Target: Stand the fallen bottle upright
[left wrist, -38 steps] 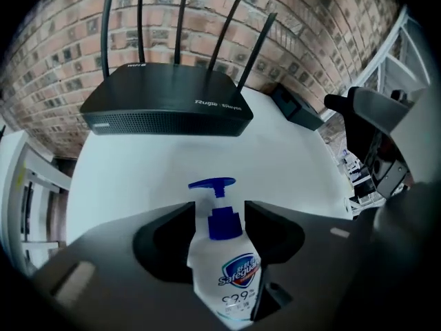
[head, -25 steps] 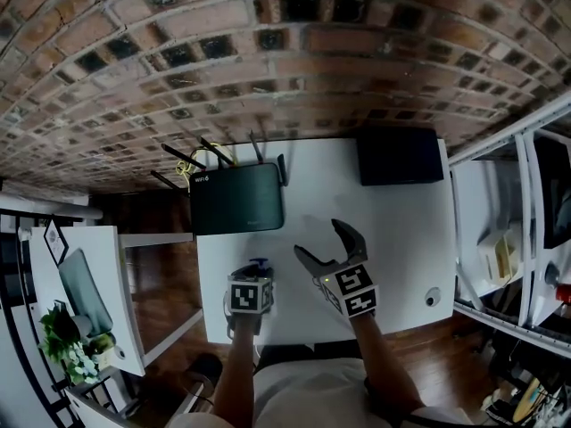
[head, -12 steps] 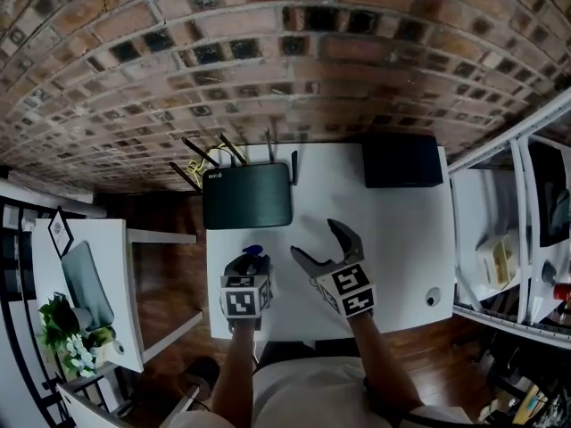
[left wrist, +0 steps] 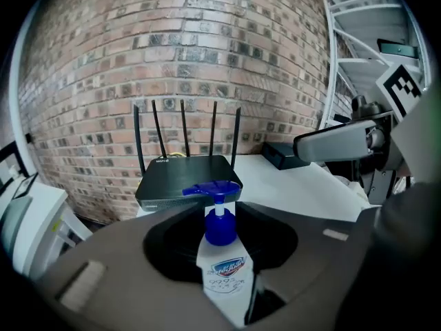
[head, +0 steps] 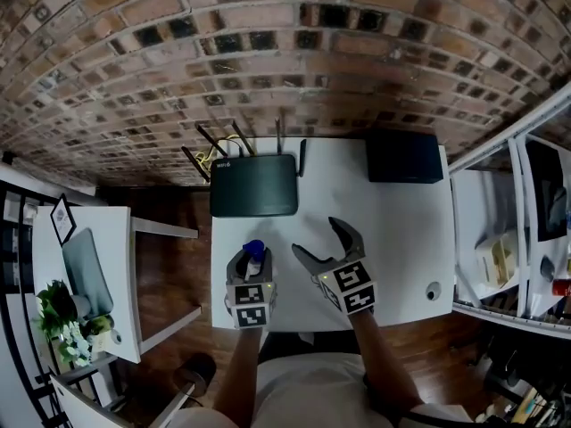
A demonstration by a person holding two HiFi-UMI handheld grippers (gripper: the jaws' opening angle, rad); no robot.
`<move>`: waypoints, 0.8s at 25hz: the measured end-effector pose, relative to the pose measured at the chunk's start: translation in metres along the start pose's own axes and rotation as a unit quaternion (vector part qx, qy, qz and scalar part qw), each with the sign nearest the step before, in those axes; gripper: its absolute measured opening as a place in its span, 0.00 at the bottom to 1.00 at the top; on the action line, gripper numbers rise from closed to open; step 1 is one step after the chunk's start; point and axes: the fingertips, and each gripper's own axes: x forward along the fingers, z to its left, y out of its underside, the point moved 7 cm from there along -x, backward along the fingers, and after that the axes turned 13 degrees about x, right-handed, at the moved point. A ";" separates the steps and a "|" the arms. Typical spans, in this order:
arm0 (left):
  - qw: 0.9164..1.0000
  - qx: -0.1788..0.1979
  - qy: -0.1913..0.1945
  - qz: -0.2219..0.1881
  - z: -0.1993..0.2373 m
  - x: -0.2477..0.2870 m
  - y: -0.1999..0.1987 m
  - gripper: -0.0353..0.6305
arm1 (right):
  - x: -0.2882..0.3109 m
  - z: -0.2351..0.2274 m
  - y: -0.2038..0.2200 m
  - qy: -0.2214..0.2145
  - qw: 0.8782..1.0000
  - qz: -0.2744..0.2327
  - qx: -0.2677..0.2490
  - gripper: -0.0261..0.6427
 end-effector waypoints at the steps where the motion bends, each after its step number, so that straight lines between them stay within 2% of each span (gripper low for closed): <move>1: 1.000 0.005 -0.007 -0.010 -0.001 -0.003 0.002 0.29 | -0.001 0.003 0.001 -0.001 1.000 0.000 -0.001 0.63; 9: 0.996 0.039 -0.035 -0.077 -0.012 -0.025 0.020 0.29 | -0.010 0.030 0.006 -0.007 1.000 -0.004 -0.023 0.63; 14: 0.993 0.048 -0.050 -0.090 -0.020 -0.033 0.032 0.29 | -0.025 0.050 0.006 -0.010 0.999 -0.018 -0.036 0.63; 20: 0.993 0.043 -0.038 -0.102 -0.019 -0.038 0.046 0.30 | -0.049 0.057 0.006 0.014 0.998 -0.040 -0.041 0.63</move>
